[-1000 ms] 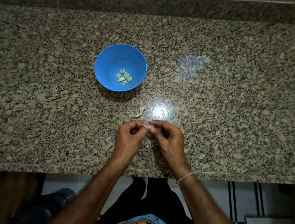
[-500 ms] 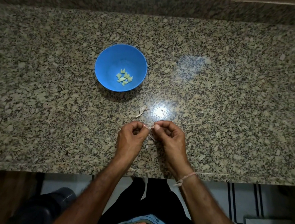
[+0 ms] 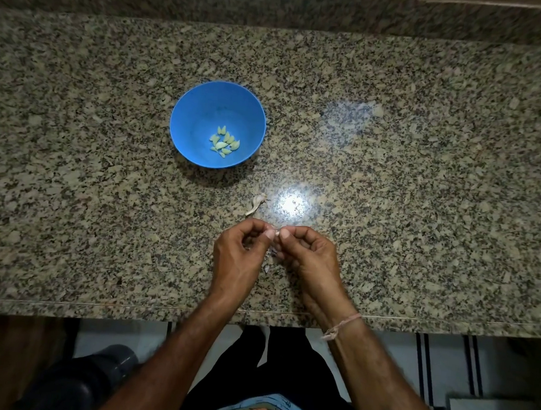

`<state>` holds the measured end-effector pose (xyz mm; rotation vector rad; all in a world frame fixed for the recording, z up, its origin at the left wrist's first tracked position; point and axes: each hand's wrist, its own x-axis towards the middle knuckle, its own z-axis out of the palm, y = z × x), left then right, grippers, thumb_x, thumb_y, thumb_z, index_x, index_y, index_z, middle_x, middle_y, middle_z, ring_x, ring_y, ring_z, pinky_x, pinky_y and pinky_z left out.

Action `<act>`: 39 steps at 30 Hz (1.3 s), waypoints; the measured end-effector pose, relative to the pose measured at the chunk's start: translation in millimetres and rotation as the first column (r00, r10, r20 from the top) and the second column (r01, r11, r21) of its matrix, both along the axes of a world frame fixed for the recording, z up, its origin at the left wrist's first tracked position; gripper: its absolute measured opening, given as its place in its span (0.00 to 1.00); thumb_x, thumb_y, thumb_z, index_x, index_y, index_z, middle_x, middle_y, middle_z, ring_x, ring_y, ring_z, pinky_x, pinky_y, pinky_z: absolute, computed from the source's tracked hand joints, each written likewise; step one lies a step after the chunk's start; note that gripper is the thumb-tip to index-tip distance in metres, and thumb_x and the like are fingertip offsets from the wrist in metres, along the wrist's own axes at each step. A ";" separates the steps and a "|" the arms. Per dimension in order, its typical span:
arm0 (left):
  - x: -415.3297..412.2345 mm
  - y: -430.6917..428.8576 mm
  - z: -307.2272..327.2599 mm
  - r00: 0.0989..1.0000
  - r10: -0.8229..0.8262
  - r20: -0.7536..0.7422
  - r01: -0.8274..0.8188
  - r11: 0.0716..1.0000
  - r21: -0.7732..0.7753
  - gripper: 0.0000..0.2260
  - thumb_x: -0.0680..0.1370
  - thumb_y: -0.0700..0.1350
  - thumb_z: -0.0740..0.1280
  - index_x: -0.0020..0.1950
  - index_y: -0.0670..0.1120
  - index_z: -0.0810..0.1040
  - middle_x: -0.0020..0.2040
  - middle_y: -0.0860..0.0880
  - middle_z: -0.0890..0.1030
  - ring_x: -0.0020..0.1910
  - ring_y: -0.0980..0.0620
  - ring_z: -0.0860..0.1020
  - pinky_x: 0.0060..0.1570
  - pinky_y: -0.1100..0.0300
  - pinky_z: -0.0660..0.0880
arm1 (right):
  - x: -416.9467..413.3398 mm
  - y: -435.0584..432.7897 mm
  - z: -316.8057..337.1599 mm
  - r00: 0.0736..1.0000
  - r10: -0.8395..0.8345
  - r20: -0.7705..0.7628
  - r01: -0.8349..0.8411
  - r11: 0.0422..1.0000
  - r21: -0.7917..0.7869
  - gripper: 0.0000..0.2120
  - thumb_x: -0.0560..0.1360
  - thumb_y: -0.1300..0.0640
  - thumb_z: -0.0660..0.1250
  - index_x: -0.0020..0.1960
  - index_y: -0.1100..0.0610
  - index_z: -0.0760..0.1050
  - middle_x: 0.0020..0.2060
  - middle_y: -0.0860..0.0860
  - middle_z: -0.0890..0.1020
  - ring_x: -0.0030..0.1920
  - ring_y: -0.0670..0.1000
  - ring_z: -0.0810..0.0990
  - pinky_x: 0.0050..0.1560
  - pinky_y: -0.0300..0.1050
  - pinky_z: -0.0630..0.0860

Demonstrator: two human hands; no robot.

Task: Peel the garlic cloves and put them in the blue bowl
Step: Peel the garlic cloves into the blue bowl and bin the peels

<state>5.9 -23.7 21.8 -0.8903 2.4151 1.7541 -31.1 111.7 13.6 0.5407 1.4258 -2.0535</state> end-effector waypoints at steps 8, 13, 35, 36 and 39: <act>-4.1 1.2 2.3 0.995 -0.100 0.005 0.100 0.990 -0.098 0.04 0.83 0.46 0.67 0.48 0.49 0.79 0.45 0.54 0.82 0.47 0.54 0.81 0.46 0.54 0.80 | 0.2 0.1 -5.6 0.952 0.165 -0.257 -0.091 0.957 0.277 0.05 0.81 0.59 0.72 0.50 0.61 0.81 0.46 0.60 0.85 0.49 0.61 0.85 0.55 0.55 0.85; -8.2 -3.4 2.3 0.983 -0.137 0.124 0.135 0.991 0.026 0.06 0.84 0.48 0.66 0.48 0.51 0.80 0.44 0.52 0.82 0.44 0.54 0.80 0.41 0.57 0.75 | 0.6 -2.9 -6.1 0.902 0.285 -0.325 -0.121 0.888 0.443 0.04 0.82 0.60 0.69 0.49 0.58 0.80 0.43 0.53 0.84 0.47 0.52 0.84 0.50 0.45 0.83; -7.3 -21.7 4.2 0.893 -0.195 0.405 -0.016 0.886 0.463 0.11 0.86 0.47 0.64 0.53 0.40 0.80 0.33 0.52 0.74 0.29 0.56 0.66 0.28 0.61 0.62 | 3.3 -7.6 6.1 0.774 0.442 -0.454 -0.122 0.807 0.577 0.03 0.79 0.62 0.72 0.51 0.56 0.81 0.44 0.48 0.85 0.46 0.47 0.85 0.46 0.40 0.83; -5.7 -24.3 5.4 0.885 -0.209 0.417 -0.040 0.857 0.513 0.10 0.86 0.46 0.63 0.52 0.42 0.80 0.33 0.53 0.74 0.28 0.56 0.66 0.27 0.60 0.61 | 4.1 -7.7 7.1 0.765 0.458 -0.452 -0.127 0.796 0.591 0.03 0.79 0.62 0.72 0.51 0.55 0.81 0.44 0.48 0.85 0.46 0.47 0.85 0.47 0.41 0.83; -1.6 -23.0 15.2 0.900 -0.214 0.381 0.056 0.921 0.385 0.08 0.86 0.45 0.63 0.49 0.45 0.77 0.36 0.52 0.76 0.31 0.56 0.68 0.29 0.62 0.62 | 0.8 -10.2 17.0 0.931 0.316 -0.180 -0.225 0.890 0.397 0.04 0.79 0.65 0.71 0.53 0.59 0.80 0.44 0.53 0.85 0.42 0.49 0.84 0.44 0.40 0.83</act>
